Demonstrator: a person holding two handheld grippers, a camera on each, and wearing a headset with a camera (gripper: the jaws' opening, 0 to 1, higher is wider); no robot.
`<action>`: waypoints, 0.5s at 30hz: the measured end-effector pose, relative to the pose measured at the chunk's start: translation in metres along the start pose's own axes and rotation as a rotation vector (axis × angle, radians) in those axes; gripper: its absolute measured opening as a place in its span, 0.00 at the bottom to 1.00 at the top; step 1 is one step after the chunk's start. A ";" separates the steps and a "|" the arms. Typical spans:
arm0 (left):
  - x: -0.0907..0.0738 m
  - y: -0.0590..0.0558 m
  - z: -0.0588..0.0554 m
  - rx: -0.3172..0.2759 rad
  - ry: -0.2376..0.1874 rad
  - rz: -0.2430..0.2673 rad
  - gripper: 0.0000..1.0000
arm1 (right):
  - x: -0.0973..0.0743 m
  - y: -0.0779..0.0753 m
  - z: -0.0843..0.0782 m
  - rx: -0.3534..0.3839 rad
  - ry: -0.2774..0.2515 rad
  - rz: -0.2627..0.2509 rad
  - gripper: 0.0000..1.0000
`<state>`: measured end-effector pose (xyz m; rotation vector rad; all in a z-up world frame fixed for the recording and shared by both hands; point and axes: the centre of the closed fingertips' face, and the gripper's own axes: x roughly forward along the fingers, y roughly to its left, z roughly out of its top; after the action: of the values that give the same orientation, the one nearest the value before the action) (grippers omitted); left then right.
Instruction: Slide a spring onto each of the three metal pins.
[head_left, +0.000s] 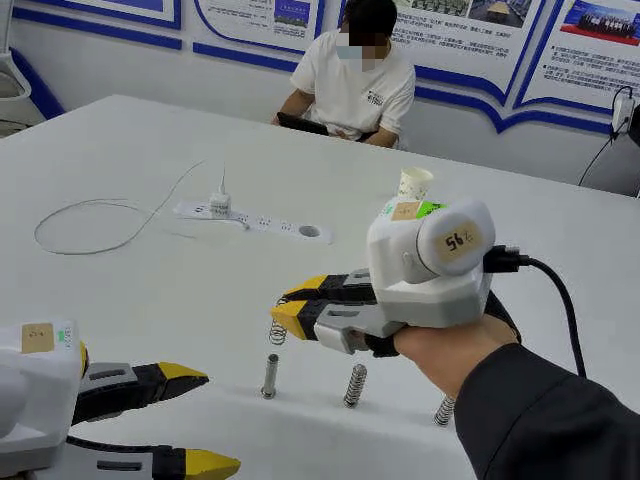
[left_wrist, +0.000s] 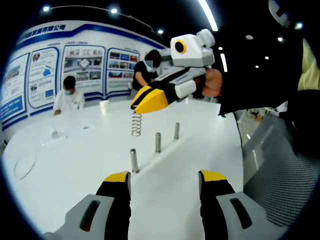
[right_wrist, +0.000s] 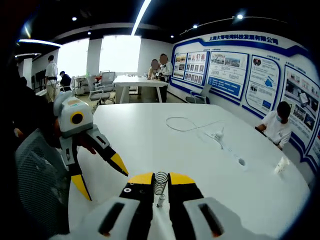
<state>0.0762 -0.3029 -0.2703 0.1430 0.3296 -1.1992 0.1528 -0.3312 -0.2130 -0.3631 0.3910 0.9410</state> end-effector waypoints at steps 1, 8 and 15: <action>0.000 0.000 0.000 0.000 0.001 0.000 0.56 | 0.002 0.000 -0.003 0.001 0.007 0.001 0.11; 0.000 0.001 -0.002 -0.002 0.005 0.001 0.56 | 0.010 -0.003 -0.009 0.005 0.021 0.005 0.11; 0.000 0.001 -0.003 -0.003 0.008 -0.001 0.55 | 0.016 -0.005 -0.021 0.024 0.041 0.008 0.11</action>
<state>0.0765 -0.3014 -0.2729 0.1448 0.3381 -1.1997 0.1624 -0.3322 -0.2380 -0.3598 0.4413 0.9366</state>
